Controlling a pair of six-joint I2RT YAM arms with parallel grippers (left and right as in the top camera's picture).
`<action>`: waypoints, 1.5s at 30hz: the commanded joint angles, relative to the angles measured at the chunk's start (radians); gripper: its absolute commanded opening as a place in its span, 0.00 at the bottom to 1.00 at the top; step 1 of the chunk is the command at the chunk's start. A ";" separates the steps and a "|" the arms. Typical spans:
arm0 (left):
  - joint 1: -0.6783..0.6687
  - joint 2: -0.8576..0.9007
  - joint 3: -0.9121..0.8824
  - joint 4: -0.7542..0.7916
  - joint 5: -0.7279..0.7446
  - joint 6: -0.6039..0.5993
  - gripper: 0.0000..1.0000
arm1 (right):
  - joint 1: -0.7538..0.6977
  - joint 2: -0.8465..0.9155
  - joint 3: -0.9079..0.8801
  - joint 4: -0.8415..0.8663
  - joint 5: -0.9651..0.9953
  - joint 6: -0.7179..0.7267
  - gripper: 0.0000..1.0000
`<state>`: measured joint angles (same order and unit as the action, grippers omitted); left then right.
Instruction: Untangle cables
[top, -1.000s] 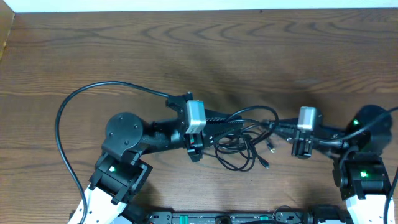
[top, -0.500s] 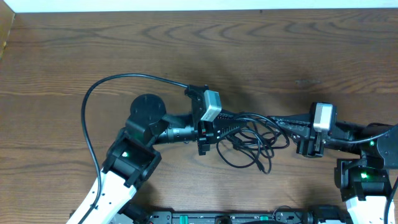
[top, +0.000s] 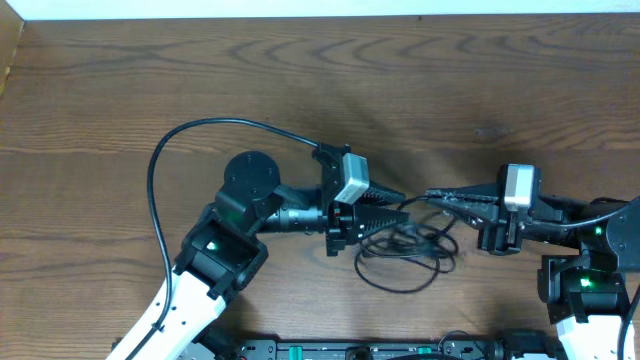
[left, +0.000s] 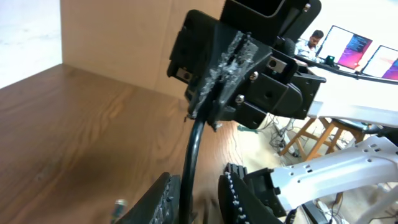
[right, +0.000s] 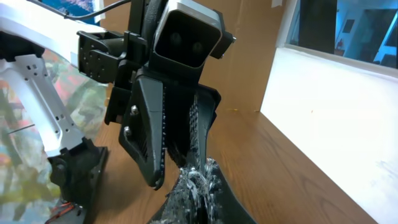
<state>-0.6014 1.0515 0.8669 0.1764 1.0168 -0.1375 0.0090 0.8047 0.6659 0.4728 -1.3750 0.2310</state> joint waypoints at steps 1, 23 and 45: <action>-0.007 0.000 0.020 0.004 0.019 0.006 0.25 | 0.006 -0.006 0.007 0.027 0.006 0.051 0.01; -0.007 0.001 0.020 0.124 0.023 0.009 0.07 | 0.006 -0.006 0.007 0.126 -0.046 0.105 0.01; 0.125 -0.002 0.020 0.481 0.018 -0.239 0.07 | -0.073 0.035 0.007 -0.211 -0.047 0.105 0.99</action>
<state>-0.4946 1.0534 0.8665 0.6216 1.0237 -0.2966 -0.0532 0.8272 0.6662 0.2932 -1.4197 0.3328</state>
